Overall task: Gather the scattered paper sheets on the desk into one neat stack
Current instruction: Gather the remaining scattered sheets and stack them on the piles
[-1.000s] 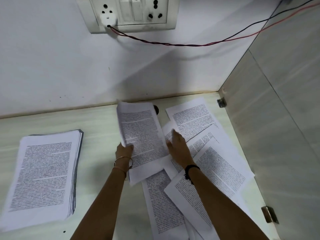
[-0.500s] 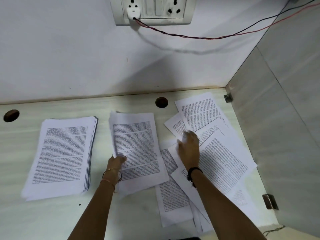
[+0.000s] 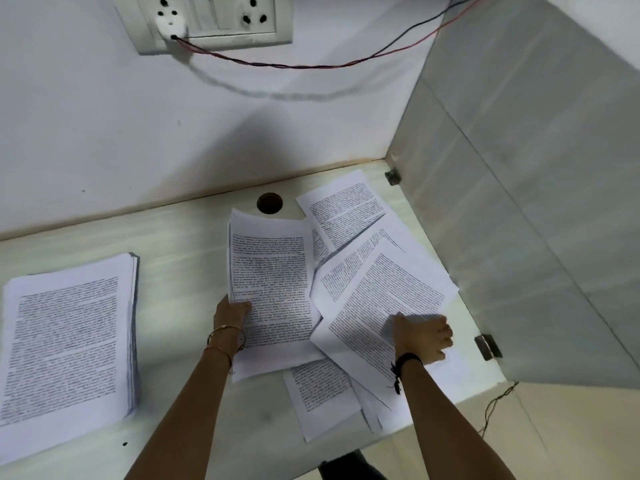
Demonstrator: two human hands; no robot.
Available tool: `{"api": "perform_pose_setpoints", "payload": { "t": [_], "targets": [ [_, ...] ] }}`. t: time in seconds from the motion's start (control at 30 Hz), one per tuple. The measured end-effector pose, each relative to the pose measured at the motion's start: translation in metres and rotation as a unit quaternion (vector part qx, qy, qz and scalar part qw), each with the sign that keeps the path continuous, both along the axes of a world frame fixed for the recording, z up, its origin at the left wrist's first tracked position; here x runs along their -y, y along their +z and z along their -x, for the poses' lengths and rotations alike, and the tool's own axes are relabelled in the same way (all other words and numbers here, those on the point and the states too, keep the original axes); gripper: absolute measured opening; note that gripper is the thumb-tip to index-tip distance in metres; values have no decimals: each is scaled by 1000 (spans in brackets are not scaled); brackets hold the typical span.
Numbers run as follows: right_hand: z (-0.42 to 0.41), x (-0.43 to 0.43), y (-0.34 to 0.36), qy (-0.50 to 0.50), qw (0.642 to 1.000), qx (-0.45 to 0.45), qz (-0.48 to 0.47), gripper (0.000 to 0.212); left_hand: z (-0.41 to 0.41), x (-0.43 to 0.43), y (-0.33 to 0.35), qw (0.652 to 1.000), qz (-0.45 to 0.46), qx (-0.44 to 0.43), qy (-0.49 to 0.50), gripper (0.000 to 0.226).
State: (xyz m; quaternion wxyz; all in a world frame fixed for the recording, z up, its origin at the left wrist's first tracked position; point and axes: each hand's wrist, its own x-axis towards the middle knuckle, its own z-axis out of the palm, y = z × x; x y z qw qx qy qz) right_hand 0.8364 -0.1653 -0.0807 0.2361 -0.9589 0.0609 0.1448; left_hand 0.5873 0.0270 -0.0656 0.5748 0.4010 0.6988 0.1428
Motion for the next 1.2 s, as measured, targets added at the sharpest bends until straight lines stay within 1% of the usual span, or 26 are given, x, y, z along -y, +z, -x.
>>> {"api": "perform_pose_setpoints", "payload": {
  "t": [0.07, 0.17, 0.2, 0.3, 0.37, 0.43, 0.5, 0.53, 0.6, 0.67, 0.73, 0.77, 0.83, 0.9, 0.93, 1.03, 1.13, 1.2],
  "targets": [
    [-3, 3, 1, -18, 999, -9, -37, 81, -3, 0, -3, 1000, -3, 3, -12, 37],
    [-9, 4, 5, -72, 991, -8, -110, 59, -6, 2, -3, 1000, -1, 6, -23, 51],
    [-11, 4, 7, -77, 989, 3, -128, 53, -6, 2, -3, 1000, 0, 1, -28, 51],
    [-19, 2, 8, -59, 984, 24, -165, 36, -6, -1, -4, 999, 4, -17, -36, 37],
    [-24, 0, 6, -63, 982, 12, -178, 27, -4, -1, -7, 999, 4, -19, -36, 36],
    [-26, -5, 6, -98, 976, 3, -193, 22, -1, -2, -12, 999, 8, -15, -31, 36],
    [-26, -12, 8, -115, 976, 11, -187, 18, 0, -1, -14, 1000, 16, 1, -19, 36],
    [-25, -17, 9, -113, 978, 14, -175, 20, 1, 0, -13, 1000, 19, 9, -14, 37],
    [-24, -27, 9, -95, 982, 7, -162, 36, 2, 2, -12, 999, 24, 27, -8, 47],
    [-20, -38, 9, -94, 977, -14, -189, 53, 4, 3, -10, 999, 27, 43, -8, 57],
    [-20, -46, 10, -106, 968, -36, -226, 60, 4, 4, -6, 998, 30, 44, -16, 50],
    [-22, -48, 9, -115, 962, -53, -242, 58, 5, 5, -5, 998, 32, 45, -19, 45],
    [-27, -51, 10, -121, 954, -91, -257, 45, 7, 5, -6, 998, 29, 39, -25, 41],
    [-33, -54, 7, -85, 962, -108, -234, 33, 10, 4, -9, 998, 26, 46, -27, 41],
    [-32, -56, 9, -65, 968, -113, -214, 34, 11, 5, -8, 998, 27, 52, -27, 42],
    [-23, -67, 10, -37, 982, -74, -173, 44, 14, 6, -11, 996, 32, 74, -38, 42],
    [1, -75, 11, -24, 982, -56, -179, 49, 14, 10, -11, 992, 35, 98, -66, 42],
    [18, -77, 10, -14, 981, -64, -182, 50, 11, 13, -9, 991, 29, 110, -77, 52]
  ]
}}
